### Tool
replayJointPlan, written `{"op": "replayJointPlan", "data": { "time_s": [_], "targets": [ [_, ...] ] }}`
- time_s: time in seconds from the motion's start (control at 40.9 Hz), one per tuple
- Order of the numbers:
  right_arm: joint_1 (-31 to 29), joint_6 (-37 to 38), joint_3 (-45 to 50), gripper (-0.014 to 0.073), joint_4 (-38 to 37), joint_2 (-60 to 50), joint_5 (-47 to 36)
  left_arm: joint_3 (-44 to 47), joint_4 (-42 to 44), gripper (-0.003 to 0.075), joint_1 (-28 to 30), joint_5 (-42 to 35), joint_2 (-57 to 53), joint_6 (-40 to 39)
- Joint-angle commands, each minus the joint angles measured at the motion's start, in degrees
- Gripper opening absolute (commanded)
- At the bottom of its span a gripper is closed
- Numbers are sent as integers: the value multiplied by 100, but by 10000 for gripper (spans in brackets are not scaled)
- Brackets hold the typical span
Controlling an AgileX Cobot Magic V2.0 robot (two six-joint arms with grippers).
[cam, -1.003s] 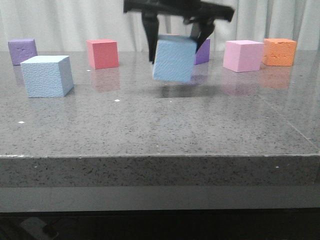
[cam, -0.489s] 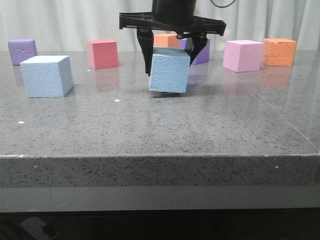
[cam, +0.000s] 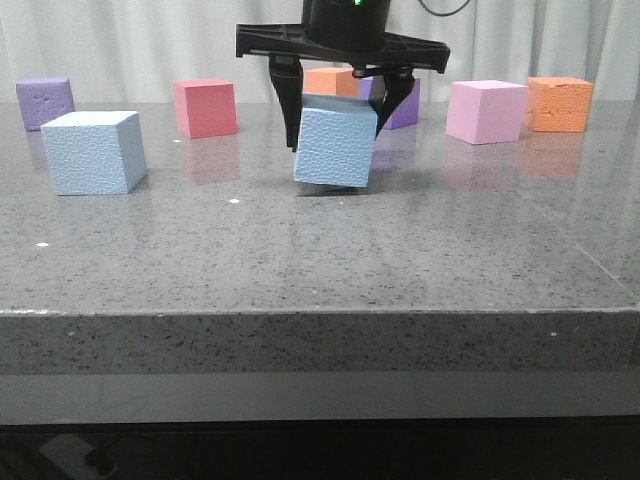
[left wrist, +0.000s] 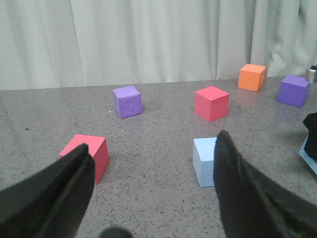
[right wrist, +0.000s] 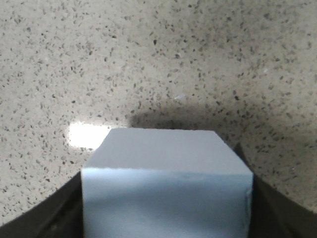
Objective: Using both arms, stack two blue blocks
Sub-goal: 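Lift the light-blue cube with the right gripper and carry it toward the table center, then set the cube down, open the right gripper and raise it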
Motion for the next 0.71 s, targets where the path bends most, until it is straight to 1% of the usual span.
{"op": "replayJointPlan", "data": {
  "time_s": [0.0, 0.147, 0.367, 0.538, 0.685],
  "targets": [
    [-1, -100, -182, 534, 70, -369, 551, -139, -62, 491, -35, -438, 87, -55],
    [-1, -136, -182, 599, 130, -369, 551, -139, -62, 491, -35, -438, 87, -55],
    [-1, -141, -182, 601, 130, -401, 551, -139, -62, 491, -35, -438, 87, -55],
    [-1, -168, -182, 601, 130, -738, 551, -139, -62, 491, -35, -438, 87, -55],
    [-1, -752, -169, 601, 166, -1272, 553, -139, -62, 491, -35, -438, 87, -55]
  ]
}}
